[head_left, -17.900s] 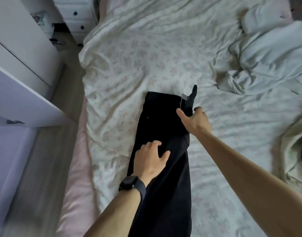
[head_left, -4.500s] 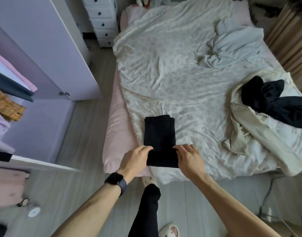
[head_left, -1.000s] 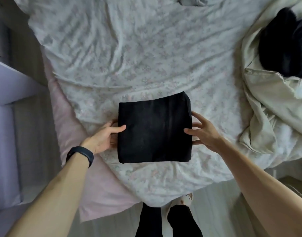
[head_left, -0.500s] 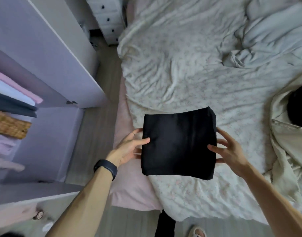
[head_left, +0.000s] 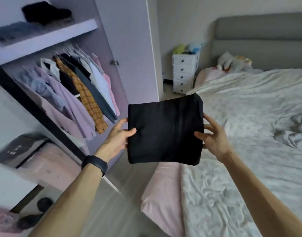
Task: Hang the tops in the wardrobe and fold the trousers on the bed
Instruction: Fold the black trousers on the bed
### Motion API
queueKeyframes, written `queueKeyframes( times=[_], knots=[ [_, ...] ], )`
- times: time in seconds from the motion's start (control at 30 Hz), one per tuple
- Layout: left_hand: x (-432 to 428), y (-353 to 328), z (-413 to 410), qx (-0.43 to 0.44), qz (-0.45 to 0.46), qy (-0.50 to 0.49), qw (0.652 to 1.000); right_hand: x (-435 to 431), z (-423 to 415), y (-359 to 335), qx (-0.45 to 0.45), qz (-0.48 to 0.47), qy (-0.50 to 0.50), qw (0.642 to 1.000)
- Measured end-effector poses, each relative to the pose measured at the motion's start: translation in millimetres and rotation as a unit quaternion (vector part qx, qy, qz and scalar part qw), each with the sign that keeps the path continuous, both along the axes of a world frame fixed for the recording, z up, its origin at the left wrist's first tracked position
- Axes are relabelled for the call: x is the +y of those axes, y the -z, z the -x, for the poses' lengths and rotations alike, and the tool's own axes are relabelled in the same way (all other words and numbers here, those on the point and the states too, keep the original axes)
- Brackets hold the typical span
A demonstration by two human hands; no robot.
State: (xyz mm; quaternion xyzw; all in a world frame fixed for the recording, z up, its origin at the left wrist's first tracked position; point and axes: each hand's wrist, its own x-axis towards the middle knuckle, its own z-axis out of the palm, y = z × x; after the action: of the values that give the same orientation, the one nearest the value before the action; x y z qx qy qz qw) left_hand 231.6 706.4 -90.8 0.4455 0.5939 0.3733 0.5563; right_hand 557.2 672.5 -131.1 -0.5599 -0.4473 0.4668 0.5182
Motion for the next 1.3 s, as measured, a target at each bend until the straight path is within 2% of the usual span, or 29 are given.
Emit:
queueKeyframes(
  times=[0.2, 0.37, 0.53, 0.87, 1.03, 1.3],
  knots=[
    [31.2, -15.0, 59.2, -0.024, -0.062, -0.131, 0.989, 72.2, 85.5, -20.5, -0.057, -0.064, 0.009, 0.996],
    [76.0, -14.6, 93.7, -0.024, -0.081, -0.148, 0.985, 130.6, 131.4, -31.8, -0.11, -0.084, 0.006, 0.99],
    [124.7, -28.2, 119.1, -0.033, -0.082, -0.151, 0.984, 171.3, 155.0, -39.6, -0.12, -0.085, 0.025, 0.989],
    [220.3, -65.4, 135.3, -0.028, -0.15, -0.254, 0.955, 272.5, 201.5, -83.3, -0.166, -0.155, 0.034, 0.973],
    [285.5, -90.6, 146.9, -0.061, -0.198, -0.296, 0.932, 348.3, 228.6, -115.9, -0.158, -0.199, 0.018, 0.967],
    [441.1, -154.7, 199.7, -0.024, -0.27, -0.361, 0.893, 542.3, 293.8, -174.1, -0.123, -0.258, -0.046, 0.957]
  ],
)
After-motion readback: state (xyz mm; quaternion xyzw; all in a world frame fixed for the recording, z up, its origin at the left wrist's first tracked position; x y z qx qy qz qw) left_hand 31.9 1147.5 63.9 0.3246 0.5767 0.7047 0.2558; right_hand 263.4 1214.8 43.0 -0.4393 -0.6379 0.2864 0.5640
